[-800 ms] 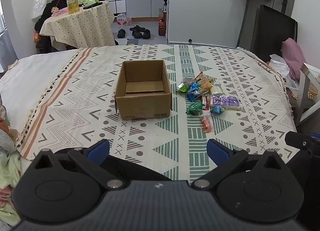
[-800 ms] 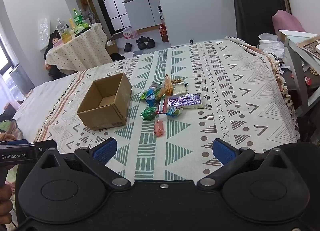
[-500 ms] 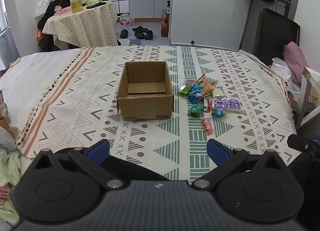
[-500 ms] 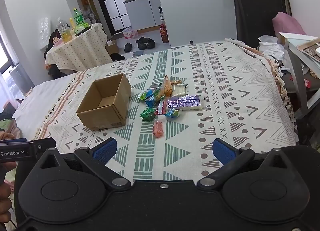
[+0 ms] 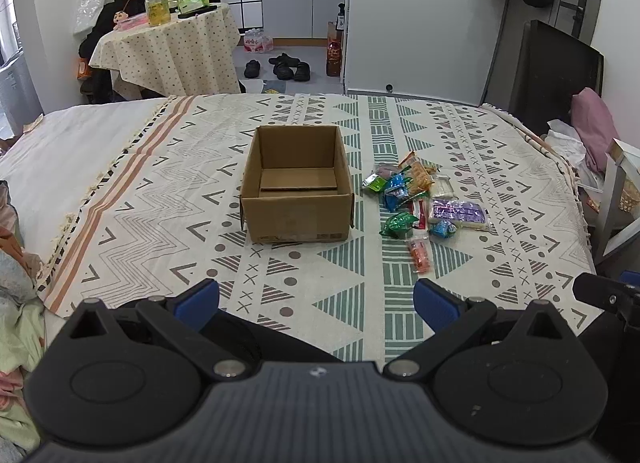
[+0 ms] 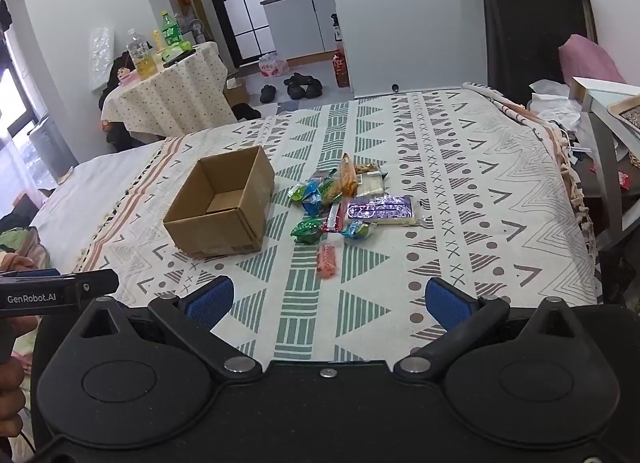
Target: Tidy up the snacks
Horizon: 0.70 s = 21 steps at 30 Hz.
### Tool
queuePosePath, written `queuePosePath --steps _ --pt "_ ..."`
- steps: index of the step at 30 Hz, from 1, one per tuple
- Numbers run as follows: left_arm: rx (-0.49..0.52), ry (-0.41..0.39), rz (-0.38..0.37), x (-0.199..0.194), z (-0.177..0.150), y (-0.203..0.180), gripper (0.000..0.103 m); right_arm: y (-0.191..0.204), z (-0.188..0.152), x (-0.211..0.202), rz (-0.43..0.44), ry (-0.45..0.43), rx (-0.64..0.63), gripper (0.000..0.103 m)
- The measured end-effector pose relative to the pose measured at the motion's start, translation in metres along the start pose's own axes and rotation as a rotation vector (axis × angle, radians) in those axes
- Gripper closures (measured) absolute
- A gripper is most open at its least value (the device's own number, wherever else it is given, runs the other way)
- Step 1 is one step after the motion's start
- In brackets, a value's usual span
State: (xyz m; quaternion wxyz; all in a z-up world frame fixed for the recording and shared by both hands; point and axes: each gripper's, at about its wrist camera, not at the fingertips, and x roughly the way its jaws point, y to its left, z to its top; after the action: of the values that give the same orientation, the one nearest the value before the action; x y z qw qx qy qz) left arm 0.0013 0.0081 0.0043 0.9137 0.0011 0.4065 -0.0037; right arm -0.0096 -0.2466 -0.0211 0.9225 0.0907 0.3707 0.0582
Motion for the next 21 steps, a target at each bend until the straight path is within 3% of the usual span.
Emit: queuePosePath --steps 21 --pt "0.000 -0.006 -0.019 -0.0014 0.0008 -0.0017 0.000 0.0063 0.0008 0.0007 -0.007 0.000 -0.023 0.000"
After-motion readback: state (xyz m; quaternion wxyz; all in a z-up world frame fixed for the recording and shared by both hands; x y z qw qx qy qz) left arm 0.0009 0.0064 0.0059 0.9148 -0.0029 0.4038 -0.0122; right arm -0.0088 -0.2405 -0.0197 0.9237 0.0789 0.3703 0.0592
